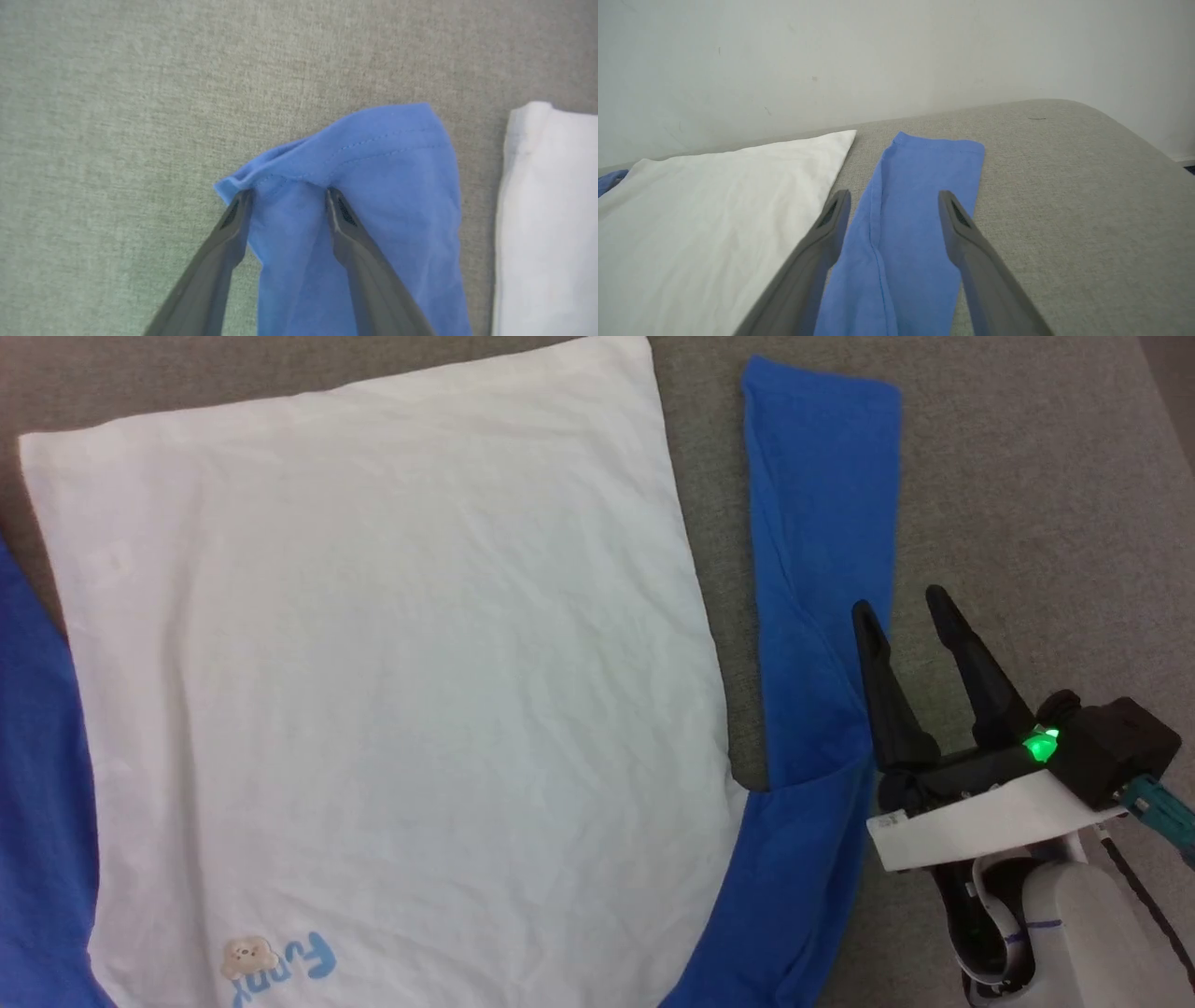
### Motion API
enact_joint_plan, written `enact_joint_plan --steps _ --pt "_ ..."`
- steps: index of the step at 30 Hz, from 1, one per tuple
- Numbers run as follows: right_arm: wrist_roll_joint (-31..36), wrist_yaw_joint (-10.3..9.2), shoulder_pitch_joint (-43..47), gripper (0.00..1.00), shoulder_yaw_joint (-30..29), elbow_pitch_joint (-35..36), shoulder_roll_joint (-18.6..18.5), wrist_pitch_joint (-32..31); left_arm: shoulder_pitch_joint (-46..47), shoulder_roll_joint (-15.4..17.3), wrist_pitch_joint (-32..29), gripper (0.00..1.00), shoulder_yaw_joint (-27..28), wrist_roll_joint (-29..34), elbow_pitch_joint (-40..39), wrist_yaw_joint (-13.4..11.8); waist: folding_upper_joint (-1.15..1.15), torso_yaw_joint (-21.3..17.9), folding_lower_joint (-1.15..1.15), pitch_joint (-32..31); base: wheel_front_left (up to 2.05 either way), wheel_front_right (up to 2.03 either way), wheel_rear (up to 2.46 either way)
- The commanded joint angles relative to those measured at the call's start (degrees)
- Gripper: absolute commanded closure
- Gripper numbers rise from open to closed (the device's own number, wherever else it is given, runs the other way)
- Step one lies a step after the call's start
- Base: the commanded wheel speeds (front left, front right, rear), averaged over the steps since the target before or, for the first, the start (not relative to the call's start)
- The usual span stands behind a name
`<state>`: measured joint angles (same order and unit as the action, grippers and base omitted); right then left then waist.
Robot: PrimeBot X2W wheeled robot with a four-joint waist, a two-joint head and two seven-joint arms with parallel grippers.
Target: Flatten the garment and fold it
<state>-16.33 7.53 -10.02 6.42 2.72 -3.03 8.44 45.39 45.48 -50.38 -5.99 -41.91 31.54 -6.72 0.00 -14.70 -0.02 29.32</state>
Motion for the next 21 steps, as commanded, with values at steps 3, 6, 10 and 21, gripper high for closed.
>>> enact_joint_plan --steps 3,6,10,21 --pt "-0.29 -0.04 -0.89 0.00 -0.21 -0.07 0.14 0.46 -5.04 -3.50 -2.62 1.00 -2.24 -0.64 0.95 -0.91 0.00 -0.06 0.02 0.16 0.00 0.00 0.00" --pt "0.03 -0.04 -0.92 0.00 -0.66 -0.18 0.15 0.20 -5.23 -3.82 -0.25 1.00 -1.96 -0.18 -1.01 -1.43 0.00 0.58 0.02 -0.70 0.00 0.00 0.00" --pt "0.68 -0.04 -0.63 0.00 -1.87 -0.32 0.15 -0.04 -4.55 -3.60 5.44 1.00 -2.07 2.43 -3.34 -2.37 0.00 1.97 0.02 -2.92 0.00 0.00 0.00" --pt "2.26 -0.04 3.24 0.00 -7.92 0.39 0.15 -2.50 -2.30 -7.19 20.89 1.00 -2.15 5.80 -10.18 -2.77 0.00 7.54 0.02 -14.20 0.00 0.00 0.00"
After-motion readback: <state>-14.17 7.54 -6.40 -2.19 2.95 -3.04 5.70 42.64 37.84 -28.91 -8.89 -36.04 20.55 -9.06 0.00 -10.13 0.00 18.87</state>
